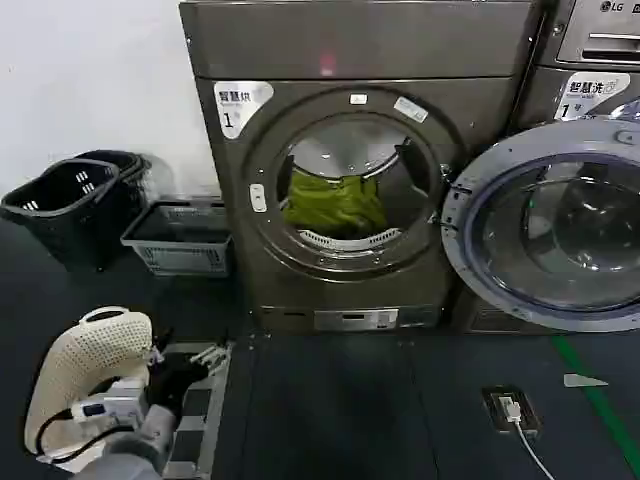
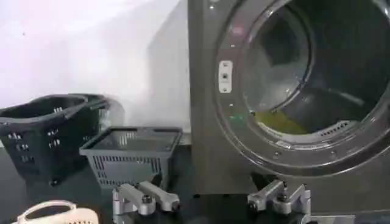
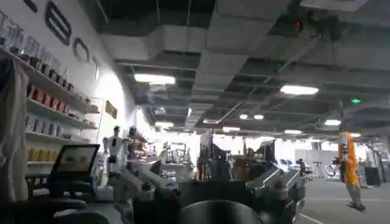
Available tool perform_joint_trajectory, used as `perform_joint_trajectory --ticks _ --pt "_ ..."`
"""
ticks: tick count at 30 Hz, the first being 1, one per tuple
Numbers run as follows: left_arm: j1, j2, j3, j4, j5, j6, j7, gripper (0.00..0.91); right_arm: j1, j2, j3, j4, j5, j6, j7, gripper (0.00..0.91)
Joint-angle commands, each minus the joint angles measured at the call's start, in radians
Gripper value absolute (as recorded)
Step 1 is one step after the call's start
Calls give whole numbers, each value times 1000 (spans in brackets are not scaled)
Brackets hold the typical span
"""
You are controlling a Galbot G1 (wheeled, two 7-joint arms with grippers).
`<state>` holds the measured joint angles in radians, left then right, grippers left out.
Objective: Grasp the clothes from the dryer.
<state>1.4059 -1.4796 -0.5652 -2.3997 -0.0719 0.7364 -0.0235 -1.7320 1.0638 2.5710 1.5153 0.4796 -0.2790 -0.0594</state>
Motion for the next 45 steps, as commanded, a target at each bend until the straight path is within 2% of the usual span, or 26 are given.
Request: perform_joint_trajectory --ticks 1,9,45 --pt "6 1 0 -2 10 49 1 907 0 0 -27 -26 49 115 34 907" --pt "6 2 2 0 25 49 1 907 3 1 -28 -26 49 87 40 907" --pt "12 1 -1 -4 23 49 2 907 10 -5 -30 -38 61 84 45 907"
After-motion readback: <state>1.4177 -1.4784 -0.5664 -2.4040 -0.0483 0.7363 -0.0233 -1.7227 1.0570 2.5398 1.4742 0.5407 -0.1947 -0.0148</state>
